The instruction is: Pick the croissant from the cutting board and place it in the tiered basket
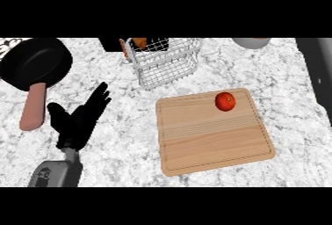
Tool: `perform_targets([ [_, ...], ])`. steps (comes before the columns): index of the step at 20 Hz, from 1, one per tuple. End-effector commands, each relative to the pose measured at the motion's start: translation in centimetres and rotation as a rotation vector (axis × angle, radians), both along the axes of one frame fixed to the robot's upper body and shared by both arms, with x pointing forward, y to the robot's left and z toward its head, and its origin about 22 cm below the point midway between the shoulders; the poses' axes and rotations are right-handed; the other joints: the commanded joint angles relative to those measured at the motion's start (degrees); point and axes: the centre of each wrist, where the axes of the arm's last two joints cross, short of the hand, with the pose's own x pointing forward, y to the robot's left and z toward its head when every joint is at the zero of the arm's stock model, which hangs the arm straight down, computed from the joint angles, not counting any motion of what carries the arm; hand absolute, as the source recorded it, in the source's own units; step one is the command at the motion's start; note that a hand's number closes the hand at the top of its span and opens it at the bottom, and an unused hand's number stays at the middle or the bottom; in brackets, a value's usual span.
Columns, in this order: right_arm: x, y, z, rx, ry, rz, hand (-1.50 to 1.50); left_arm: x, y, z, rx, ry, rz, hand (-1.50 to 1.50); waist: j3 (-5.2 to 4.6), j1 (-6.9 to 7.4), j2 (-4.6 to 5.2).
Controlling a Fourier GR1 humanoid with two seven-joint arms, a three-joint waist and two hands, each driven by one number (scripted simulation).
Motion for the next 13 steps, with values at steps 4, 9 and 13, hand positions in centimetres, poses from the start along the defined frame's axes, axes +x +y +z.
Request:
perform_targets([
  [4,-4.3,-12.5,1.0,-0.052,0.031,0.075,-1.50,0.1,-0.3,0.1,-0.010,-0.017,0.006,0.00,0.00,-0.49,-0.03],
  [9,-9.1,-20.3,1.5,-0.045,0.021,0.061,-1.50,-0.9,0.0,-0.2,-0.010,-0.013,-0.010,0.00,0.01,0.12,0.08],
  [13,-11.4,-22.6,2.6,-0.043,0.019,0.052,-1.50,0.5,0.5,0.5,-0.016,-0.003,-0.008,0.00,-0.03,0.63,0.29],
])
